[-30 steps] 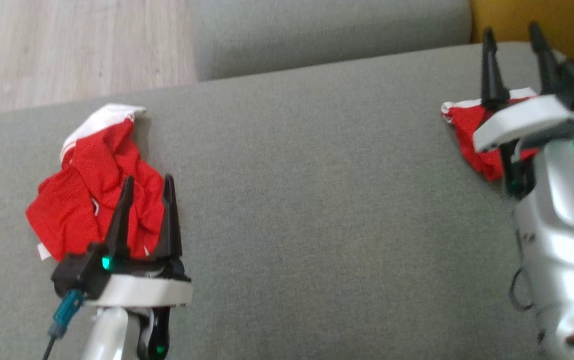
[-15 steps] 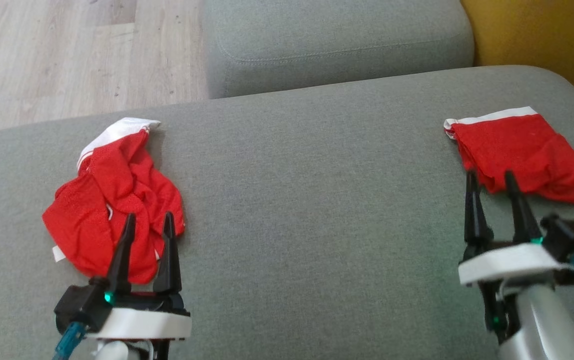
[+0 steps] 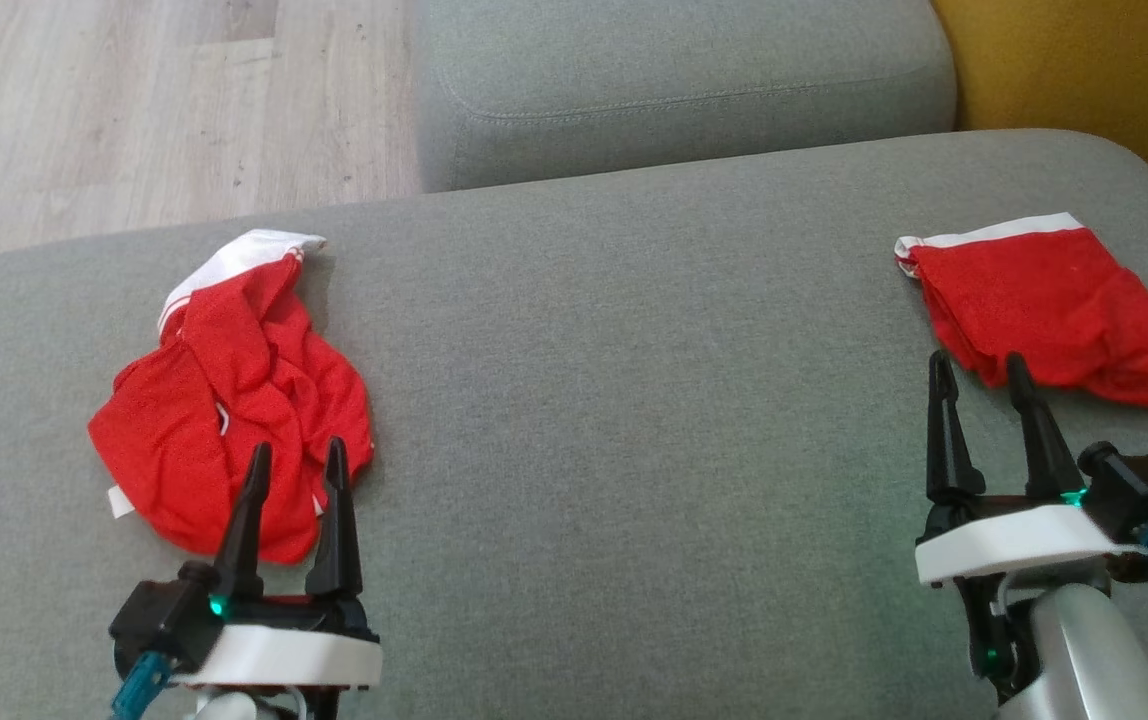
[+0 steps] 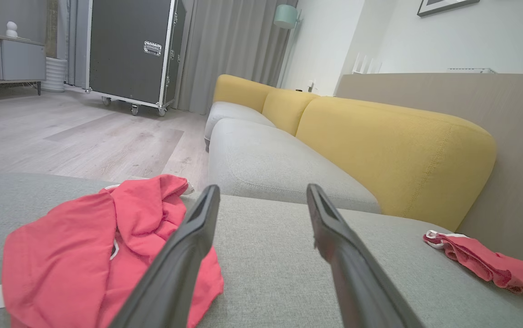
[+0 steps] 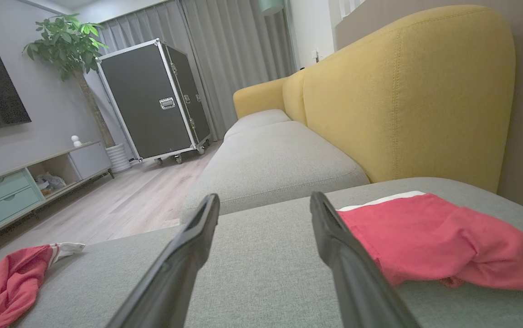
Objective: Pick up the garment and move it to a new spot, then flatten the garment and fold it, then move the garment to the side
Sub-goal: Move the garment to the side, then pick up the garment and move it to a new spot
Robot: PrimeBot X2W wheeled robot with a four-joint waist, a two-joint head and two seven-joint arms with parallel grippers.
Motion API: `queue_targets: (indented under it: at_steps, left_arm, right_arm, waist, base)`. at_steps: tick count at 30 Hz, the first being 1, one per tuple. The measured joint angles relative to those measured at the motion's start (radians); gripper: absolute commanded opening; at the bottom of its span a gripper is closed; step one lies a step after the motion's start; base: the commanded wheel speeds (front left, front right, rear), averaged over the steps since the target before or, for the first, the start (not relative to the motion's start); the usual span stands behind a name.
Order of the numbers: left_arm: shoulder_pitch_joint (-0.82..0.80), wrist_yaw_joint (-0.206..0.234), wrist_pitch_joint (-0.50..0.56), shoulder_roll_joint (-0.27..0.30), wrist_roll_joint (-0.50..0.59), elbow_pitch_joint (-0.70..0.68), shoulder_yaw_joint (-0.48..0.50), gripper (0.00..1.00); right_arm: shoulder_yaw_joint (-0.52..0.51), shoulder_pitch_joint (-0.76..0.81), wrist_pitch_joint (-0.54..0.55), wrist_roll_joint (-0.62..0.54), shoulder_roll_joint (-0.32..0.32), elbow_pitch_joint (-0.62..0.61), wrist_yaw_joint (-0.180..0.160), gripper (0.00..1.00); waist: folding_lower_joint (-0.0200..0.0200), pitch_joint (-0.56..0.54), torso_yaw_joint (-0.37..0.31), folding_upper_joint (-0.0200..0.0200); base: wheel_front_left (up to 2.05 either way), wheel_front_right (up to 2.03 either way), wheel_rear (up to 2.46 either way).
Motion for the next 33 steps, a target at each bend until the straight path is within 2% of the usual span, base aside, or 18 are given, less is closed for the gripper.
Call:
queue_targets:
  at_steps: [5,11,33]
  left_arm:
    - [0.0,0.0,0.0,0.0,0.0,0.004,0.001,1.0]
    - [0.0,0.002,0.0,0.0,0.0,0.007,0.01,1.0]
    - [0.037,0.006,0.0,0.001,0.041,0.025,0.075,1.0]
  right_arm:
    - [0.002,0.0,0.0,0.0,0.0,0.002,0.0,1.0]
    - [0.055,0.001,0.0,0.0,0.0,0.014,0.0,1.0]
    - [0.266,0.042,0.0,0.099,0.001,0.05,0.0,1.0]
  waist:
    - [0.0,-0.002,0.008,0.0]
    - [0.0,-0.008,0.042,0.0]
    - [-0.0001,-0.057,0.29,0.0]
  base:
    - [0.0,0.0,0.0]
    - [0.0,0.0,0.0]
    - [0.0,0.0,0.0]
